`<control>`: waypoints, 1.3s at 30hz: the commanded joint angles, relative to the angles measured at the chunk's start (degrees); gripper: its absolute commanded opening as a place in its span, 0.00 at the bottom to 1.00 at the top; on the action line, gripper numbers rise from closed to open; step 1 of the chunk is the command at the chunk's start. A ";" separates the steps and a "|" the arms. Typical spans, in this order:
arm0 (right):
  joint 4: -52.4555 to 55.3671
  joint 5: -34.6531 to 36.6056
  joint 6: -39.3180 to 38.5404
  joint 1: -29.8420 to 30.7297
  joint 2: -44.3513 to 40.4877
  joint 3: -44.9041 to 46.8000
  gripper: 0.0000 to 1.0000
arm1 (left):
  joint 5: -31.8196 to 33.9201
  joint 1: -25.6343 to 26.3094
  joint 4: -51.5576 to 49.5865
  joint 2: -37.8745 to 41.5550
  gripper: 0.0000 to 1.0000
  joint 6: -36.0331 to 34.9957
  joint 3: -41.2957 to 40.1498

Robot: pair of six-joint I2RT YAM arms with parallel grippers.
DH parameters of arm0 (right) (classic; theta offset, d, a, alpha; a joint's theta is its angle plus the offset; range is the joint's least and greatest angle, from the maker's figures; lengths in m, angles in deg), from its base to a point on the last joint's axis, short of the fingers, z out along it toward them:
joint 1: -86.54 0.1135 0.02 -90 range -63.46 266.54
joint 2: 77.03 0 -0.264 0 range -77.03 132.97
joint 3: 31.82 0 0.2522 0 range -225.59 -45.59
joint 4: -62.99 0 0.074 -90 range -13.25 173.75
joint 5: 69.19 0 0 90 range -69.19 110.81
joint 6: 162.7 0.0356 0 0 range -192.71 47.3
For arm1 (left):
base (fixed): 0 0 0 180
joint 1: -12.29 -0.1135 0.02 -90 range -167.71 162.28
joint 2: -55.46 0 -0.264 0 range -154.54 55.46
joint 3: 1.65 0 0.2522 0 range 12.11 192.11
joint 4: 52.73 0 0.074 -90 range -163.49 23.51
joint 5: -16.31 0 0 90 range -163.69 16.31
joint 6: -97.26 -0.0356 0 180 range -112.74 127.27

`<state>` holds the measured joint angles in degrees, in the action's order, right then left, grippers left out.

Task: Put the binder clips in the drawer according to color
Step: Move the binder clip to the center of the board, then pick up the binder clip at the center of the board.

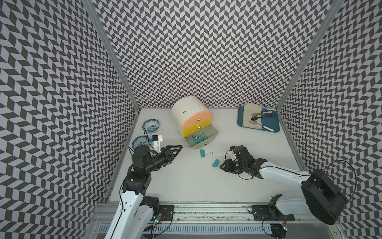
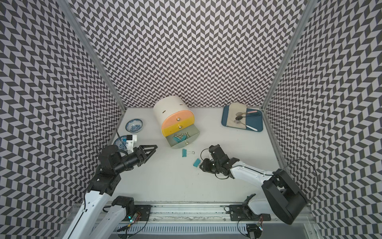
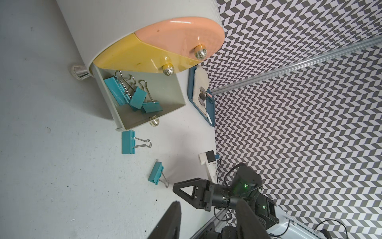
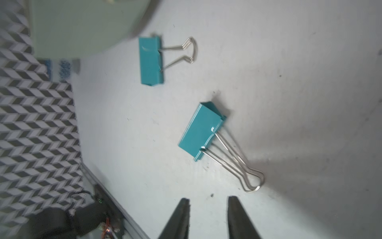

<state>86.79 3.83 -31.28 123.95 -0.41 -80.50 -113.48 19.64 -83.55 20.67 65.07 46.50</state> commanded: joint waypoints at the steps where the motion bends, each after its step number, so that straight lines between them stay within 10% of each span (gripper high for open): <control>1: 3.31 4.69 -8.19 0.56 -0.29 -4.05 0.62 | -0.49 -0.23 -0.61 0.68 0.47 -0.06 -0.22; 13: 7.08 9.35 -25.65 2.85 9.81 -13.42 0.83 | -0.23 -0.24 -0.52 0.25 0.48 -0.06 0.00; 39: 1.65 3.73 -17.88 10.02 11.56 -5.38 0.81 | 0.83 -0.29 -3.72 3.52 0.47 -0.01 -0.25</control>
<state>88.06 8.58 -51.38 131.92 11.72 -87.43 -113.37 19.64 -86.11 23.10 65.42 46.50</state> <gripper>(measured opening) 0.815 0.475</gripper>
